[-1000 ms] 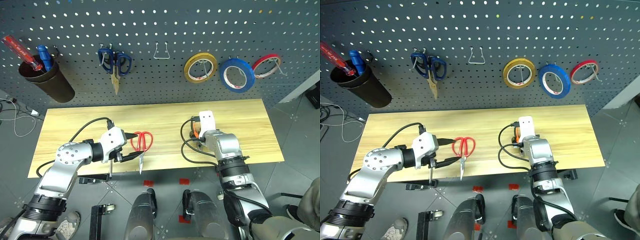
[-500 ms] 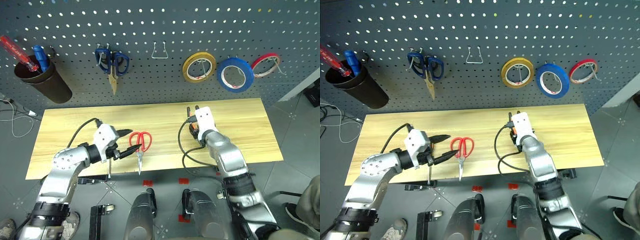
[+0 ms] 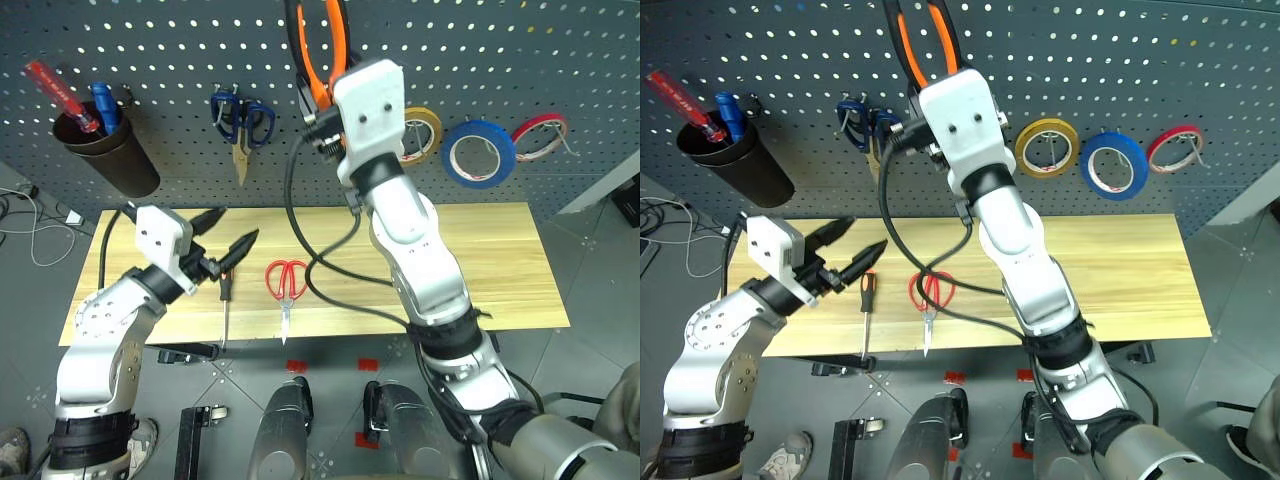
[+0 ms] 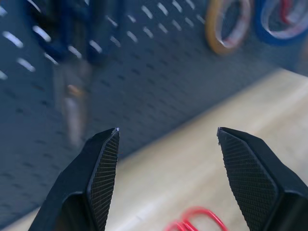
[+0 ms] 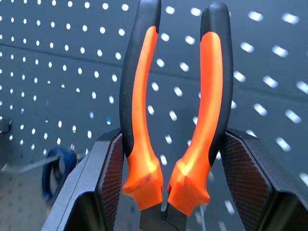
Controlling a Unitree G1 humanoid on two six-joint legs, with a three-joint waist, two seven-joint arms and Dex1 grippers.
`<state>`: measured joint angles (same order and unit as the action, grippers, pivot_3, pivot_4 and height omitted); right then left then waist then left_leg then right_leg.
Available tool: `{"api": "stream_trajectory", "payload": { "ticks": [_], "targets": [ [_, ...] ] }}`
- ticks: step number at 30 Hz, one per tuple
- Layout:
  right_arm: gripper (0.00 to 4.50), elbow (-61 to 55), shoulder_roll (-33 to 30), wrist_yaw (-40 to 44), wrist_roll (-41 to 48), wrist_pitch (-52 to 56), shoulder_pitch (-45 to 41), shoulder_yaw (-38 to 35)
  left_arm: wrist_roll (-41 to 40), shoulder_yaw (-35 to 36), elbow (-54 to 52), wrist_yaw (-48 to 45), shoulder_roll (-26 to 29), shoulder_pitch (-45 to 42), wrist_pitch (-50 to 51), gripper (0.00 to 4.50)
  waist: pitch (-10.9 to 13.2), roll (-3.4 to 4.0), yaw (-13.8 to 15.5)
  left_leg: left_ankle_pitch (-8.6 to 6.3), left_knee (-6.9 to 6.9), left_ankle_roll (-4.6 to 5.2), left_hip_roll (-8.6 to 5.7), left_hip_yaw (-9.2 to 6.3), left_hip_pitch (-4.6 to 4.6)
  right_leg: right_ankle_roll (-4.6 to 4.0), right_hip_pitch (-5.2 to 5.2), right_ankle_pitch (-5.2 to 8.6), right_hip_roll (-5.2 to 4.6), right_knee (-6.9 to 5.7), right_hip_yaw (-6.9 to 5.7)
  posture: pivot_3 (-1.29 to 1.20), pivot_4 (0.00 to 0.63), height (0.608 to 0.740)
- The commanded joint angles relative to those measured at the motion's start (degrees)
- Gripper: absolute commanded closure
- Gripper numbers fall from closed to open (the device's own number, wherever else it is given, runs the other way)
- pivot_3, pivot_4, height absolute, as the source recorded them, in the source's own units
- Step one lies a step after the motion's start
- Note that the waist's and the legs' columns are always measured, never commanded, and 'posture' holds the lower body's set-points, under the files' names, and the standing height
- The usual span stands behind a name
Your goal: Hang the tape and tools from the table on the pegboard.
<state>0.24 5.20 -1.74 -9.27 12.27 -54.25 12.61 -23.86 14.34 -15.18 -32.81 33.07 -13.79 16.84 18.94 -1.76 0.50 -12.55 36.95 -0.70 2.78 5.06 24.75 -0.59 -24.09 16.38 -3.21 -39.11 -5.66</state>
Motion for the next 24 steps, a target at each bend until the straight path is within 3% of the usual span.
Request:
{"api": "stream_trajectory", "payload": {
  "ticks": [1,14,24],
  "targets": [
    [1.80,5.2,0.5,-1.9,0.0,-8.2,-5.9,-2.3,1.8,-0.9,-2.8,3.6,-0.3,-2.8,1.4,1.09,0.0,-0.01,0.0,0.00,0.00,0.00,0.00,0.00,0.01,0.00,0.00,0.00,0.00,0.02,0.01,0.07,0.301,0.740],
    [1.80,33.2,-0.4,-7.9,-2.6,-27.9,-14.3,-4.2,3.5,-6.0,-2.5,5.6,-3.4,-6.6,3.4,1.09,0.0,-0.01,-0.1,0.00,-0.02,0.01,0.02,0.02,0.03,-0.02,-0.02,0.01,0.00,0.04,-0.02,0.10,0.311,0.740],
    [1.80,49.2,-1.1,-14.5,-5.5,-36.5,-19.7,-4.7,5.8,-7.1,0.1,5.6,-5.2,-7.4,0.7,1.09,0.0,-0.01,0.0,0.00,-0.04,0.00,0.02,0.03,0.04,-0.02,-0.01,0.01,0.00,0.06,-0.01,0.10,0.307,0.740]
  ]
}}
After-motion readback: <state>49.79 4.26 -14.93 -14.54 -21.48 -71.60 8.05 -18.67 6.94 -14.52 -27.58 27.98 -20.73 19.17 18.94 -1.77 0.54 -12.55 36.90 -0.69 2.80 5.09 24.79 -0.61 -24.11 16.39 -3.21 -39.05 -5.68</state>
